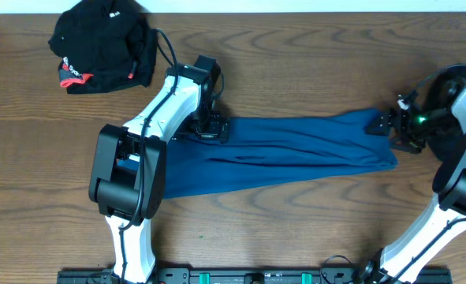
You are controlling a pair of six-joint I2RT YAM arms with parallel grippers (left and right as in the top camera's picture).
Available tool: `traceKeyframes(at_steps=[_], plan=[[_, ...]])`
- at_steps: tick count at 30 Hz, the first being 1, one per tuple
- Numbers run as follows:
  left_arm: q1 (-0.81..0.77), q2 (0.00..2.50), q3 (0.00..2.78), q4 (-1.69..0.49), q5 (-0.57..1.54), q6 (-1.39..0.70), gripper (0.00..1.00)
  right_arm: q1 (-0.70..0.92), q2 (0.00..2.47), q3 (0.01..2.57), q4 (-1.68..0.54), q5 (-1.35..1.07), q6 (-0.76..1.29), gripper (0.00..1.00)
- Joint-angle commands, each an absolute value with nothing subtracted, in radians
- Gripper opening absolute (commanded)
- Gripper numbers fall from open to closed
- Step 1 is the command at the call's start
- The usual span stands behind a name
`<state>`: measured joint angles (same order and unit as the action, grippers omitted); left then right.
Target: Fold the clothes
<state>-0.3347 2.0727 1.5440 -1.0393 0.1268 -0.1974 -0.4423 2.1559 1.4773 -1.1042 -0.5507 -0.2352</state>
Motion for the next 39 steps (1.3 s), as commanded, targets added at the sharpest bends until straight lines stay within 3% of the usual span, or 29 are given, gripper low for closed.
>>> traceKeyframes(at_steps=[1, 5, 10, 16, 26, 39], plan=[[-0.331, 2.057, 1.538, -1.041, 0.111, -0.188, 0.98, -0.414, 2.276, 1.391, -1.080, -0.469, -0.252, 0.81], [-0.331, 2.057, 1.538, -1.041, 0.111, -0.188, 0.98, -0.414, 2.276, 1.389, -1.081, -0.469, -0.247, 0.61], [-0.331, 2.057, 1.538, -1.042, 0.111, -0.188, 0.98, -0.416, 2.276, 1.389, -1.071, -0.467, -0.224, 0.24], [-0.330, 2.057, 1.538, -1.045, 0.111, -0.188, 0.98, -0.448, 2.276, 1.394, -1.045, -0.412, -0.141, 0.02], [-0.331, 2.040, 1.538, -1.042, 0.126, -0.188, 0.98, -0.532, 2.225, 1.523, -1.061, -0.260, 0.034, 0.01], [-0.331, 1.925, 1.538, -1.026, 0.126, -0.188, 0.98, -0.537, 2.098, 1.782, -1.245, -0.204, 0.030, 0.01]])
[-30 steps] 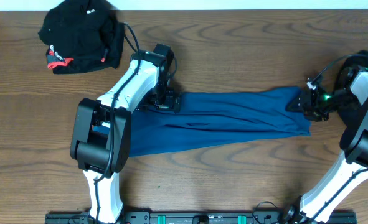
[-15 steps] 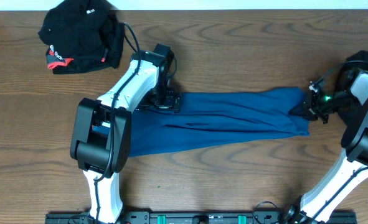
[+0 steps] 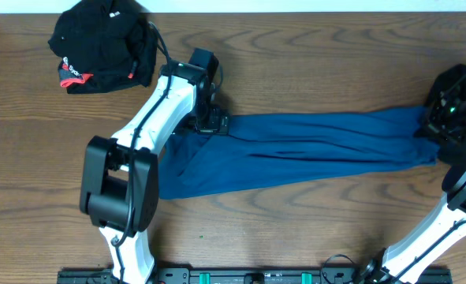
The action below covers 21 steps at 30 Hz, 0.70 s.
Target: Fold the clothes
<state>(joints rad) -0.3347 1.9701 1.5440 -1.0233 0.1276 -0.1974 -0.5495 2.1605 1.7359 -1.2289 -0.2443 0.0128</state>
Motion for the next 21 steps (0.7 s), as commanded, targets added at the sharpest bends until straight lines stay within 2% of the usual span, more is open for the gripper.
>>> traceKeyframes(at_steps=[1, 10, 21], plan=[[-0.331, 1.908, 1.538, -1.026, 0.126, -0.188, 0.98, -0.529, 2.086, 1.791, -1.258, -0.194, 0.030, 0.01], [-0.330, 1.759, 1.538, -1.008, 0.126, -0.188, 0.98, -0.397, 1.975, 1.801, -1.333, -0.130, 0.030, 0.01], [-0.331, 1.733, 1.538, -1.025, 0.126, -0.188, 0.98, -0.054, 1.966, 1.791, -1.374, -0.116, 0.071, 0.01]])
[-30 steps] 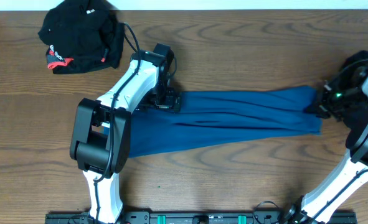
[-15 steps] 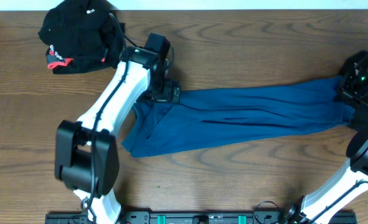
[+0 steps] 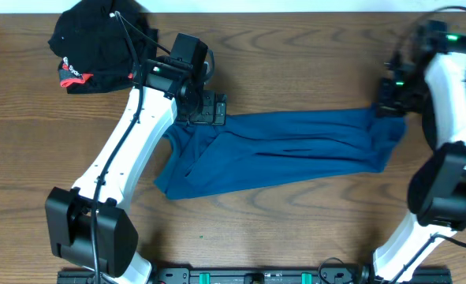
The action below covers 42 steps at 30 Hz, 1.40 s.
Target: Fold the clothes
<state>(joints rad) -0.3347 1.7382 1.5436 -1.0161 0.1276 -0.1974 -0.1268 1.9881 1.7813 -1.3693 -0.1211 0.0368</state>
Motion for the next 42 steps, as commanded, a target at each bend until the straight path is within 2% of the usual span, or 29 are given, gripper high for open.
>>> traceKeyframes(at_steps=[1, 10, 13, 17, 22, 24, 27, 29, 31, 36, 42], plan=[[-0.331, 1.733, 1.538, -1.030, 0.126, -0.188, 0.98, -0.028, 1.966, 1.791, -1.374, -0.115, 0.080, 0.01], [-0.331, 1.733, 1.538, -1.041, 0.125, -0.188, 0.98, 0.185, 1.966, 1.735, -1.377, -0.112, 0.081, 0.03], [-0.330, 1.733, 1.538, -1.041, 0.126, -0.188, 0.98, 0.221, 1.966, 1.693, -1.368, -0.113, 0.081, 0.21], [-0.331, 1.733, 1.538, -1.041, 0.125, -0.188, 0.98, 0.257, 1.966, 1.627, -1.357, -0.112, 0.081, 0.33], [-0.331, 1.733, 1.538, -1.041, 0.125, -0.188, 0.98, 0.260, 1.965, 1.608, -1.343, -0.112, 0.083, 0.29], [-0.331, 1.733, 1.538, -1.041, 0.126, -0.188, 0.98, 0.250, 1.963, 1.620, -1.343, -0.109, 0.086, 0.27], [-0.331, 1.733, 1.538, -1.042, 0.126, -0.188, 0.98, 0.215, 1.953, 1.644, -1.347, -0.077, 0.106, 0.31], [-0.331, 1.733, 1.538, -1.042, 0.125, -0.188, 0.98, 0.178, 1.942, 1.656, -1.346, -0.061, 0.112, 0.39], [-0.330, 1.733, 1.538, -1.042, 0.125, -0.187, 0.98, 0.133, 1.934, 1.659, -1.344, -0.059, 0.106, 0.53], [-0.331, 1.733, 1.538, -1.041, 0.118, -0.187, 0.98, 0.004, 1.936, 1.641, -1.345, -0.060, 0.027, 0.68], [-0.331, 1.733, 1.538, -1.041, 0.118, -0.187, 0.98, -0.134, 1.936, 1.563, -1.271, -0.114, -0.063, 0.76]])
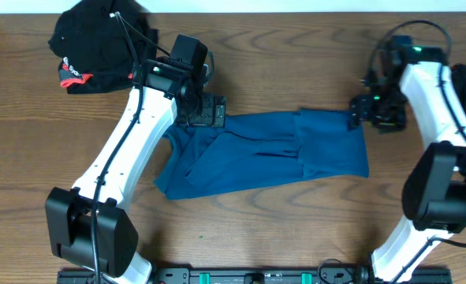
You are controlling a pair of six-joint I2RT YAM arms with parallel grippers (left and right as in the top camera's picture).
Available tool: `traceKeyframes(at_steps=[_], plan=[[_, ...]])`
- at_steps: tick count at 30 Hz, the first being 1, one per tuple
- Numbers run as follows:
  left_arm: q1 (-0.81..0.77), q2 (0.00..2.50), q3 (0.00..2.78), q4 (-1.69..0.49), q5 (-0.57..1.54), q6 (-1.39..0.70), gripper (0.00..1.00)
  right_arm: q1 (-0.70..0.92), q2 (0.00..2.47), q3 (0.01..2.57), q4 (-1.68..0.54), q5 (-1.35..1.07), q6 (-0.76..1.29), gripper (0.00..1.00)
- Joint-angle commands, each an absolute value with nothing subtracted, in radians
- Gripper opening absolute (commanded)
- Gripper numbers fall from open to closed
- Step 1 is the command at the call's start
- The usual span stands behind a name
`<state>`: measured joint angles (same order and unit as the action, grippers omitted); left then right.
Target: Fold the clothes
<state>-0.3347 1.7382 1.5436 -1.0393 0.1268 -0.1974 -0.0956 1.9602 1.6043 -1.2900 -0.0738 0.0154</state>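
A blue garment point(256, 154) lies across the middle of the wooden table, wrinkled, with its right end doubled over toward the left along a crease near the middle. My left gripper point(209, 117) is shut on the garment's upper left corner. My right gripper point(357, 113) is shut on the upper right corner of the doubled-over end, held just above the cloth.
A black garment with red and white markings point(102, 43) lies bunched at the table's far left corner, just behind my left arm. The right arm's white links point(438, 87) stand along the right edge.
My right gripper has moved left with the blue garment's right end, and that end now lies doubled over the middle. The cloth looks shorter. My left gripper has not moved.
Both grippers held the blue garment's ends, stretched across the table. Then the right gripper was further right with the cloth longer. After that both were higher up the table. Now the right end is carried left and folded onto the garment.
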Motion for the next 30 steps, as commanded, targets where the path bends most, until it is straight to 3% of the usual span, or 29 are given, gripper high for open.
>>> traceKeyframes(at_steps=[1, 11, 30], plan=[[-0.331, 1.733, 1.538, -1.041, 0.118, -0.187, 0.98, -0.155, 1.936, 1.541, -1.246, -0.162, -0.109, 0.76], [-0.331, 1.733, 1.538, -1.041, 0.118, -0.188, 0.98, -0.299, 1.937, 1.313, -1.003, -0.490, -0.246, 0.78], [-0.331, 1.733, 1.538, -1.041, 0.118, -0.188, 0.98, -0.319, 1.937, 1.074, -0.828, -0.622, -0.240, 0.80]])
